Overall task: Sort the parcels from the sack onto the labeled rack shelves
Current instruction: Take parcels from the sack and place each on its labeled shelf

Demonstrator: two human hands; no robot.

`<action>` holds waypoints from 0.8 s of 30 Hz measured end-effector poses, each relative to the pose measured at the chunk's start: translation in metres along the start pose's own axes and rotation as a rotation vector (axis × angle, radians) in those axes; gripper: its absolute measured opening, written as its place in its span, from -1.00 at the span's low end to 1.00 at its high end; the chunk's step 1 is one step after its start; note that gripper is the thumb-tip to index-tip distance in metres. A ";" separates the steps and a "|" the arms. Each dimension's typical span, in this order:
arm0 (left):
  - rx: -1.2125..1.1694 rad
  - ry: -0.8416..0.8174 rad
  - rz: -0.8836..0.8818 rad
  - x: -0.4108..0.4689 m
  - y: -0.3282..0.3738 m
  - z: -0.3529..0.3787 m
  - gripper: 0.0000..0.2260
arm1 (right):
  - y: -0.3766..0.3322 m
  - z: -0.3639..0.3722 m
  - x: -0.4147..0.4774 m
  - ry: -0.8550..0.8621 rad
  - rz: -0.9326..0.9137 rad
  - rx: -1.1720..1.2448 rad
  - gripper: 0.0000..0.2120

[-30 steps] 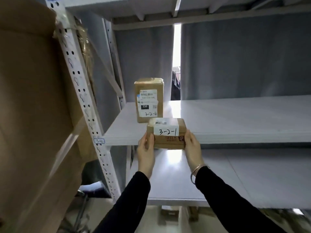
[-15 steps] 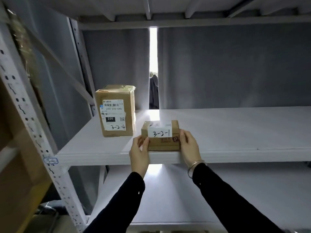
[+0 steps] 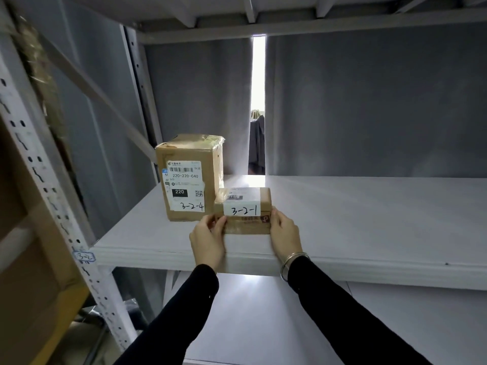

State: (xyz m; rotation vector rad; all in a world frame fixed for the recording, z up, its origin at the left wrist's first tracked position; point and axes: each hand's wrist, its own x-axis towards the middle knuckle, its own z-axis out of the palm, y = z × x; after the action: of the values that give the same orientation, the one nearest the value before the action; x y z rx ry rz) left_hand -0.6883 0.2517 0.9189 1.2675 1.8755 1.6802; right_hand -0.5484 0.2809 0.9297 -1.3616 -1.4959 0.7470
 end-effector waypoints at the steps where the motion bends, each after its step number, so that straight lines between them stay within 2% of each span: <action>1: -0.001 -0.015 -0.018 0.004 -0.001 -0.001 -0.70 | -0.002 0.002 0.002 -0.038 0.010 0.005 -0.60; 5: 0.002 -0.055 -0.052 0.012 0.000 -0.007 -0.61 | -0.011 -0.001 0.004 -0.145 0.078 -0.008 -0.55; 11: -0.011 -0.110 -0.046 -0.014 0.007 -0.023 -0.51 | -0.020 -0.027 -0.035 -0.105 0.098 0.042 -0.53; 16: -0.068 -0.198 0.020 -0.068 0.030 -0.011 -0.43 | -0.022 -0.069 -0.097 -0.017 0.111 0.052 -0.54; 19: -0.112 -0.359 0.049 -0.126 0.045 0.019 -0.43 | -0.003 -0.118 -0.145 0.122 0.186 0.019 -0.54; 24: -0.227 -0.760 0.021 -0.263 0.079 0.076 -0.39 | 0.037 -0.243 -0.248 0.396 0.346 -0.138 -0.53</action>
State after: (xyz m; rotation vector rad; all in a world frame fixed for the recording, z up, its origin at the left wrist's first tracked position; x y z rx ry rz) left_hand -0.4556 0.0896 0.8900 1.5336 1.1866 1.1272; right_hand -0.3273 0.0101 0.9265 -1.7828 -1.0268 0.5464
